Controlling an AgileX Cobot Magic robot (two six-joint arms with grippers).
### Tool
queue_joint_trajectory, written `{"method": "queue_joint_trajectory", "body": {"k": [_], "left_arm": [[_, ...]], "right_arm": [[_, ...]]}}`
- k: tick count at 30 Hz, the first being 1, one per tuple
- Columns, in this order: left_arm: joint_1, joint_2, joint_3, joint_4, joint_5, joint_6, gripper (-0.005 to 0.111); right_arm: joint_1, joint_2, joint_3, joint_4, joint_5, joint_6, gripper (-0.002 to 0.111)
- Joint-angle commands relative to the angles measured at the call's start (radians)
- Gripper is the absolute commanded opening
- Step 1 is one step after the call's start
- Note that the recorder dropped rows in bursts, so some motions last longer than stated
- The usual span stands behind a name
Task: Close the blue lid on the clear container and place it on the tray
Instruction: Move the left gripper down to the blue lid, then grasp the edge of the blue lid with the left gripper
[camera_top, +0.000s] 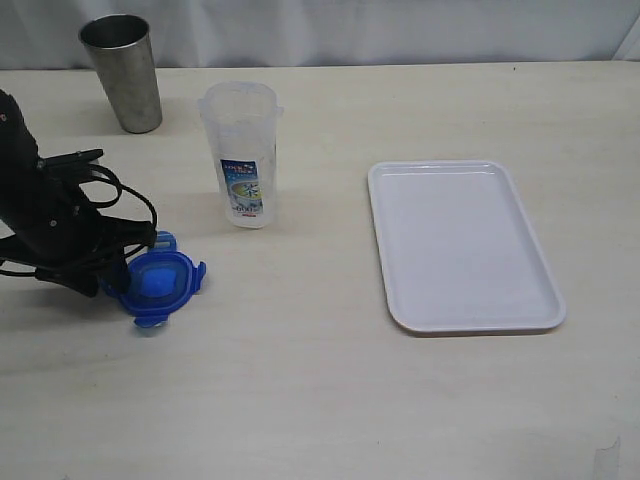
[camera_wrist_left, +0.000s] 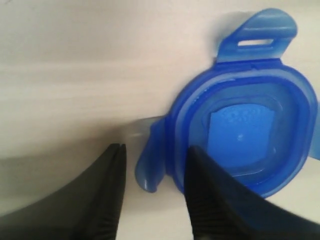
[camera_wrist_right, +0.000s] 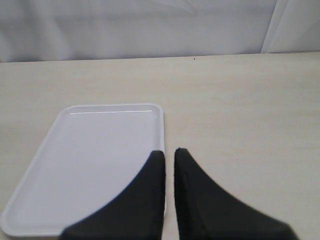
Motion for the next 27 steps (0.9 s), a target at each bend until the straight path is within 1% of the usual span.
{"method": "queue_joint_trajectory", "body": {"k": [1, 9, 12, 13, 16, 18, 27], "left_arm": [[-0.003, 0.002, 0.004, 0.000, -0.013, 0.001, 0.036], [-0.003, 0.002, 0.004, 0.000, -0.013, 0.001, 0.036], [-0.003, 0.002, 0.004, 0.000, -0.013, 0.003, 0.029], [-0.003, 0.002, 0.004, 0.000, -0.016, 0.005, 0.025], [-0.003, 0.002, 0.004, 0.000, -0.021, 0.005, 0.017], [-0.003, 0.002, 0.004, 0.000, -0.025, 0.005, 0.014], [-0.003, 0.002, 0.004, -0.001, -0.072, 0.010, 0.014]], "right_arm": [[-0.005, -0.001, 0.003, 0.003, 0.001, 0.000, 0.007], [-0.005, -0.001, 0.003, 0.003, 0.001, 0.000, 0.007], [-0.005, -0.001, 0.003, 0.003, 0.001, 0.000, 0.007], [-0.005, -0.001, 0.003, 0.003, 0.001, 0.000, 0.007], [-0.005, -0.001, 0.003, 0.003, 0.001, 0.000, 0.007], [-0.005, -0.001, 0.003, 0.003, 0.001, 0.000, 0.007], [-0.005, -0.001, 0.003, 0.003, 0.001, 0.000, 0.007]]}}
